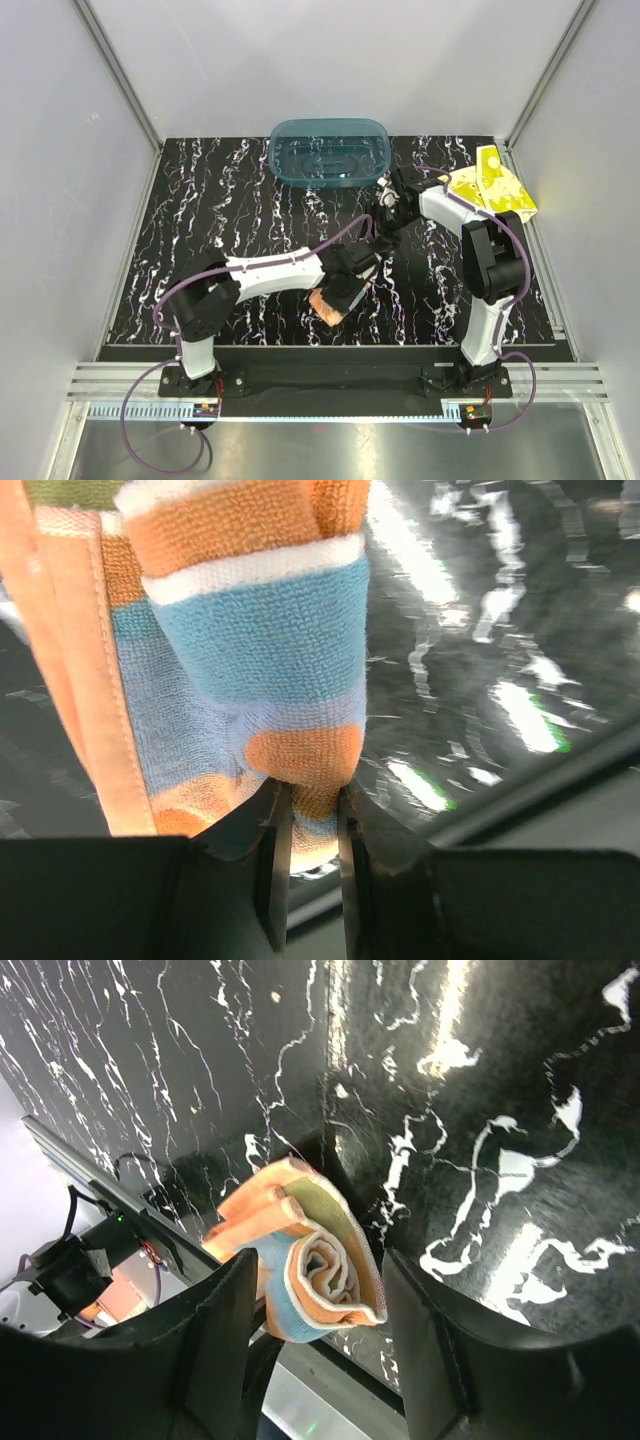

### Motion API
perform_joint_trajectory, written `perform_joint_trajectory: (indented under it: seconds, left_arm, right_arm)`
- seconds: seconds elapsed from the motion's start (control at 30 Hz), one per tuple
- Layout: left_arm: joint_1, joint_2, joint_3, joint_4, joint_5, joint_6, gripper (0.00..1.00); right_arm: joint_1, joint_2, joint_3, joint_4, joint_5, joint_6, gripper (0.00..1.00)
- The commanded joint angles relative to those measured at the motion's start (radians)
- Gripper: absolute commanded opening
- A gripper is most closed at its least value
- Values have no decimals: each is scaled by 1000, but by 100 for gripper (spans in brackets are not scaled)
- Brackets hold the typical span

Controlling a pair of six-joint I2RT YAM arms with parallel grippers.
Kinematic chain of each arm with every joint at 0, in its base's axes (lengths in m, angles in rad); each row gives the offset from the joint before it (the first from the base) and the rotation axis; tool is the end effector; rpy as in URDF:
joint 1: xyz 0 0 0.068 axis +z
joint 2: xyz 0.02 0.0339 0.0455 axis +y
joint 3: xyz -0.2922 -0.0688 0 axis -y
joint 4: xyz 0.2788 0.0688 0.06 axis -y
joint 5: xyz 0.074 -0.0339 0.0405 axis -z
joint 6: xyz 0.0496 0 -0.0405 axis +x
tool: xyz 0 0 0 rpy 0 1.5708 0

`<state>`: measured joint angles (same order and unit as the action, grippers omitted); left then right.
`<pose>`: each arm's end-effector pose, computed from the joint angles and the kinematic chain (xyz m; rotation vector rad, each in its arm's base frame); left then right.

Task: Roll the towels
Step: Roll the towel

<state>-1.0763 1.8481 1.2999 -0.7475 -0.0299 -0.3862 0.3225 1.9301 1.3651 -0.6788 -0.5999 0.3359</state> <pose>0.1925 -0.3538 0.1815 0.9778 2.7383 -0.2364 0.3964 0.1620 0.1796 -0.1270 2.8664 0.9915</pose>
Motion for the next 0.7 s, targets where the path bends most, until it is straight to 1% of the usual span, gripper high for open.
perform_joint_trajectory:
  seconds: [0.0,0.1,0.23,0.27,0.33,0.47,0.6,0.67]
  left_arm:
    - [51,-29,-43,63,297,-49,1]
    - [137,-44,-85,100,399,-66,1]
    - [222,-52,-142,172,490,-74,2]
    - [237,-49,-151,183,525,-75,2]
    - [281,-24,-165,206,564,-71,2]
    - [355,37,-189,232,697,-50,4]
    - [406,88,-179,197,713,-3,6]
    - [418,118,-172,182,723,9,7]
  right_arm:
    - [-16,-63,23,-44,6,-20,60]
    - [-16,-95,-9,-42,8,-14,60]
    - [-14,-166,-78,-9,-87,3,61]
    - [-16,-184,-98,24,-101,11,61]
    - [-16,-233,-157,48,-150,23,61]
    - [-8,-290,-268,134,-192,37,63]
    - [23,-289,-380,205,-187,70,63]
    - [72,-275,-403,248,-172,83,63]
